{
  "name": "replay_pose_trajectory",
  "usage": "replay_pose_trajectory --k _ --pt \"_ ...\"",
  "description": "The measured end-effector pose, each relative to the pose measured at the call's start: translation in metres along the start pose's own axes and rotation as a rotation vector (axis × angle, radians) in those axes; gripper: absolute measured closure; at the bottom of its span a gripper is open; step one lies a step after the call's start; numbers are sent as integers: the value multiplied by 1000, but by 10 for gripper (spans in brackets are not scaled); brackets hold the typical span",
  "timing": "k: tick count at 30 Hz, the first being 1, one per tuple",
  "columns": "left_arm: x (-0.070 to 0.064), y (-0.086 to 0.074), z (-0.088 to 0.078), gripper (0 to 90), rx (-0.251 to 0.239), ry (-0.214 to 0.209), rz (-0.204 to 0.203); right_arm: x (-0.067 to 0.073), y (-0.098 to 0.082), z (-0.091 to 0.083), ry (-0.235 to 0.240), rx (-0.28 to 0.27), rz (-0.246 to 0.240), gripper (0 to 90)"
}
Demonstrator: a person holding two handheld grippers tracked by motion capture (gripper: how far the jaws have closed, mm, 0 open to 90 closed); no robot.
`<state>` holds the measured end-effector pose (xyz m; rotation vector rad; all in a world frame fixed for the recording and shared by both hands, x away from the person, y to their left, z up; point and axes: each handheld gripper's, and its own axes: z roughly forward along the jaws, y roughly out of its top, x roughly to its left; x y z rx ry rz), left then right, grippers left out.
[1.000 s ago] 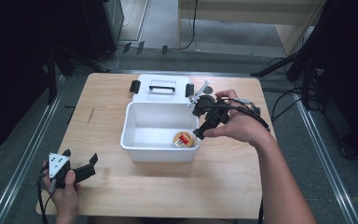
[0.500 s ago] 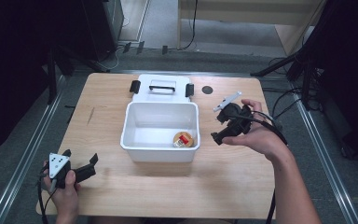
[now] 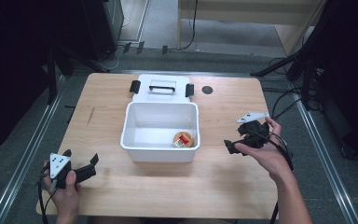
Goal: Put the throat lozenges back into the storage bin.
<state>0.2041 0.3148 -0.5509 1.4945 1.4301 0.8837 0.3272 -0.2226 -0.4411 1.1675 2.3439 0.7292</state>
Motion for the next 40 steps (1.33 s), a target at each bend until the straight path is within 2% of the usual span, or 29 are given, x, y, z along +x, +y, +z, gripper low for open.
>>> replay_pose_trajectory --k 4,6,9,23,32,40 --pt "0 0 0 3 0 0 4 -6 -23 7 -30 -38 80 0" --pt "0 0 0 3 1 -1 2 -9 -37 11 -28 -56 130 0" --pt "-1 0 0 3 0 -1 4 -13 -55 15 -35 -76 176 0" --pt "-2 0 0 3 2 6 8 -25 -126 13 -92 -176 330 0" --pt "-2 0 0 3 2 9 10 -27 -152 6 -130 -190 381 0" --pt "-3 0 0 3 1 11 16 -23 -161 10 -141 -207 386 0"
